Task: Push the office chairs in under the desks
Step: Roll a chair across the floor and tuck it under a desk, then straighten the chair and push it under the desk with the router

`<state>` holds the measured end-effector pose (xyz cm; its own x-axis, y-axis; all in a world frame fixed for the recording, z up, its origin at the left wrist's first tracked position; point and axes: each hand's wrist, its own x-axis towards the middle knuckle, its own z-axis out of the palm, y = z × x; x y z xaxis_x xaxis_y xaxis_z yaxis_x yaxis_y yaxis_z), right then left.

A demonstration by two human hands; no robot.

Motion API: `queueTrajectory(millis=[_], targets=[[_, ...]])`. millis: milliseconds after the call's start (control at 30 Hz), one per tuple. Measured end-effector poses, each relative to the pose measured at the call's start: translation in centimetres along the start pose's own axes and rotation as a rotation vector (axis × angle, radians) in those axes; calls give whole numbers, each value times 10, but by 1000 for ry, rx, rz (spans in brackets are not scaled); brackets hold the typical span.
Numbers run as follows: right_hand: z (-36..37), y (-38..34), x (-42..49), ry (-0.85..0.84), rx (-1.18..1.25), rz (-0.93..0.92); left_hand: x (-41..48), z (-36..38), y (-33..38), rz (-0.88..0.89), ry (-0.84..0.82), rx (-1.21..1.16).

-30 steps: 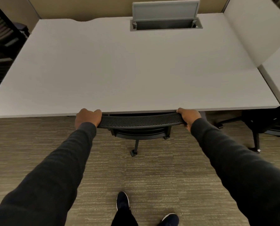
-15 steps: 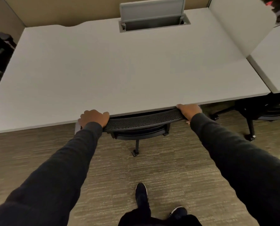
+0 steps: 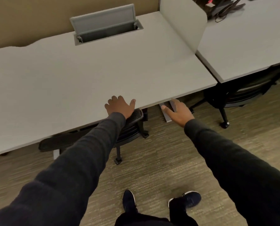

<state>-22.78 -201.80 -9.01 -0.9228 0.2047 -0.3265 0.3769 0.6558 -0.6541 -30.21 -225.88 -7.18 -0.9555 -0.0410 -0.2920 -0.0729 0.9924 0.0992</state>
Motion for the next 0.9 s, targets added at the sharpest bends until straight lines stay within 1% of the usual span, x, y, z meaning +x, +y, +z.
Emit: queueTrajectory(millis=[67,200,300,533,667,900], targets=[[-33,34,0,11,31,31,-6,10,54,68,-25,19],[-103,105,-7,25,28,28,-24,34,164,135,-39,24],[-162,159,-13,76,13,41,-41,49,249,197,-34,22],[-286,255,-13,225,8,47,-63,60,416,339,29,-127],[-346,295,-2,285,9,54,-59,69,496,348,23,-186],[-441,356,50,292,-49,15,-41,83,632,328,29,-291]])
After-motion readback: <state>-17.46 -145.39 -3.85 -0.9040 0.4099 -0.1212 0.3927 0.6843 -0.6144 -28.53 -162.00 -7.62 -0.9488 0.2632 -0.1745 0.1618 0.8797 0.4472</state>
